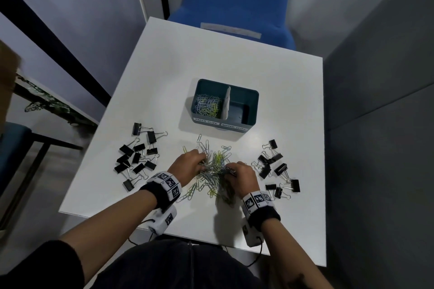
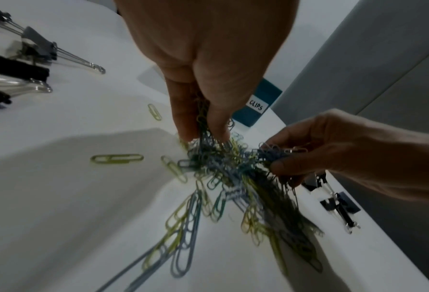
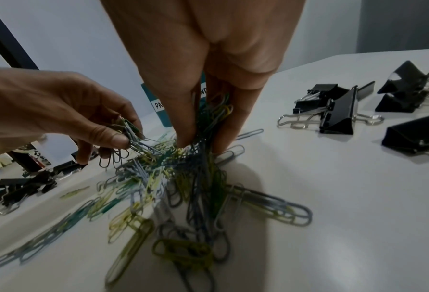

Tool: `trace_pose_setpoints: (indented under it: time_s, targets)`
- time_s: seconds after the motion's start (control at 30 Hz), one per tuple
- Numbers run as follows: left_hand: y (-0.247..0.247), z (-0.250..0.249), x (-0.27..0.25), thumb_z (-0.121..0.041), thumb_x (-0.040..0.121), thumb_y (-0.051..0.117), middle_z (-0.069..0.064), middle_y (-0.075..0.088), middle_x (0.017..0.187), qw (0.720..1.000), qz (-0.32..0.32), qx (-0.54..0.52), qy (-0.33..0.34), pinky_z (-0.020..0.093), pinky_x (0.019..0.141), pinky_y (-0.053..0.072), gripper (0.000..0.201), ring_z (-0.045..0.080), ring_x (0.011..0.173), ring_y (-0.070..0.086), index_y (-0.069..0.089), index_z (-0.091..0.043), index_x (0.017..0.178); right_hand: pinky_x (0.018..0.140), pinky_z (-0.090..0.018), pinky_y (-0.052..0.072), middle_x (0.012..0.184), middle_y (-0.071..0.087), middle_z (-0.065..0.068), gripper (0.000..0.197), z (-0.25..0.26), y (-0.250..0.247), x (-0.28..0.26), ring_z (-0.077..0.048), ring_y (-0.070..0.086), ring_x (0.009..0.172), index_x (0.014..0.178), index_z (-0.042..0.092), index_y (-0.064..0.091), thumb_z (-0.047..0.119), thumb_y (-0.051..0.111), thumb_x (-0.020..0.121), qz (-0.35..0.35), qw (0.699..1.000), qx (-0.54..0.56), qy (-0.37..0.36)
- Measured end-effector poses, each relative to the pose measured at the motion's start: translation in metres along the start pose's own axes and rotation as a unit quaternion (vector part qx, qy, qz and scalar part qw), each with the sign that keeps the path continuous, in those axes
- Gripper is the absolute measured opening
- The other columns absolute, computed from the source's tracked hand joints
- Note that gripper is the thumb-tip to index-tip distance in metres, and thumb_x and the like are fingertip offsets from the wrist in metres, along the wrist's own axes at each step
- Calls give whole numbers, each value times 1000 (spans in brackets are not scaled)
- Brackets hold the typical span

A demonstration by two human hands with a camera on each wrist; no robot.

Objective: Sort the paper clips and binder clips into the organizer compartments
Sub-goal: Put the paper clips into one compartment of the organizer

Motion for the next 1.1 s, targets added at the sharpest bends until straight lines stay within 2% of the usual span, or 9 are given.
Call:
trace_pose_setpoints:
  time_s: [0.07, 0.2, 0.3, 0.43, 0.6, 0.77, 0.87, 0.97, 1.1]
  targets:
    - [-12, -2, -1, -17, 86, 69, 7, 62, 98, 1000, -21, -21, 8, 32, 74, 46, 18, 23, 85, 58, 66, -12, 103, 62, -25, 43, 85, 68, -7, 16, -2, -6, 0, -27, 64, 74, 95, 21, 74, 12, 68, 83, -15, 1000, 5, -3]
    - [-49, -15, -1, -20, 87, 67, -3, 60, 93, 994, -70, -65, 47, 16, 66, 38, 18, 10, 77, 55, 69, -12, 103, 64, -18, 38, 85, 70, -8, 19, -4, -20, -5, -24, 65, 73, 99, 18, 75, 9, 70, 83, -39, 999, 13, -14]
    - [-86, -31, 3, -19, 89, 65, -4, 59, 93, 989, -101, -78, 75, 20, 68, 44, 16, 11, 76, 58, 68, -13, 103, 64, -19, 41, 83, 70, -6, 18, 2, -35, -8, -21, 64, 72, 94, 20, 76, 9, 73, 80, -45, 998, 27, -29]
    - [-138, -48, 25, -14, 88, 65, -2, 63, 96, 980, -149, -90, 101, 18, 73, 49, 17, 8, 79, 62, 68, -12, 105, 64, -23, 45, 79, 72, -4, 11, 18, -60, -8, -21, 64, 71, 87, 21, 76, 16, 77, 77, -39, 997, 28, -57]
    - [-176, -60, 69, -18, 85, 69, -3, 61, 88, 975, -193, -77, 80, 27, 73, 47, 16, 13, 79, 58, 69, -15, 101, 67, -19, 41, 83, 74, -3, 15, 40, -94, 3, -18, 65, 75, 91, 24, 77, 21, 78, 77, -41, 996, 42, -61]
    - [-168, -45, 86, -21, 84, 72, 7, 67, 113, 982, -179, -54, 15, 36, 86, 51, 41, 22, 97, 63, 61, -15, 122, 69, -17, 46, 85, 75, -1, 16, 77, -134, 26, -10, 63, 69, 94, 21, 77, 21, 78, 78, -70, 991, 52, -100]
    - [-158, -26, 70, -22, 91, 62, 1, 70, 105, 975, -219, -18, -40, 35, 76, 52, 21, 21, 87, 65, 64, -19, 112, 75, -21, 49, 91, 75, -4, 19, 96, -152, 53, -13, 63, 73, 98, 17, 76, 18, 76, 80, -87, 990, 42, -100]
    - [-131, -9, 52, -18, 92, 56, -2, 70, 92, 980, -185, 17, -76, 30, 64, 45, 12, 20, 76, 63, 67, -21, 96, 78, -23, 51, 90, 75, -2, 17, 114, -165, 87, -15, 66, 77, 96, 20, 76, 19, 75, 80, -120, 988, 13, -97]
    - [-90, 16, 39, -17, 92, 54, 4, 71, 98, 986, -117, 32, -115, 31, 70, 51, 16, 24, 79, 64, 67, -22, 100, 75, -29, 54, 86, 73, -4, 11, 133, -161, 125, -19, 65, 77, 92, 20, 76, 22, 73, 81, -94, 992, -22, -85]
Point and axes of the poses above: each hand's wrist, its own x-axis towards the middle knuckle, its own y-axis out of the palm, z = x × y, the point moved 6 cm from there along x, towards the middle knuckle
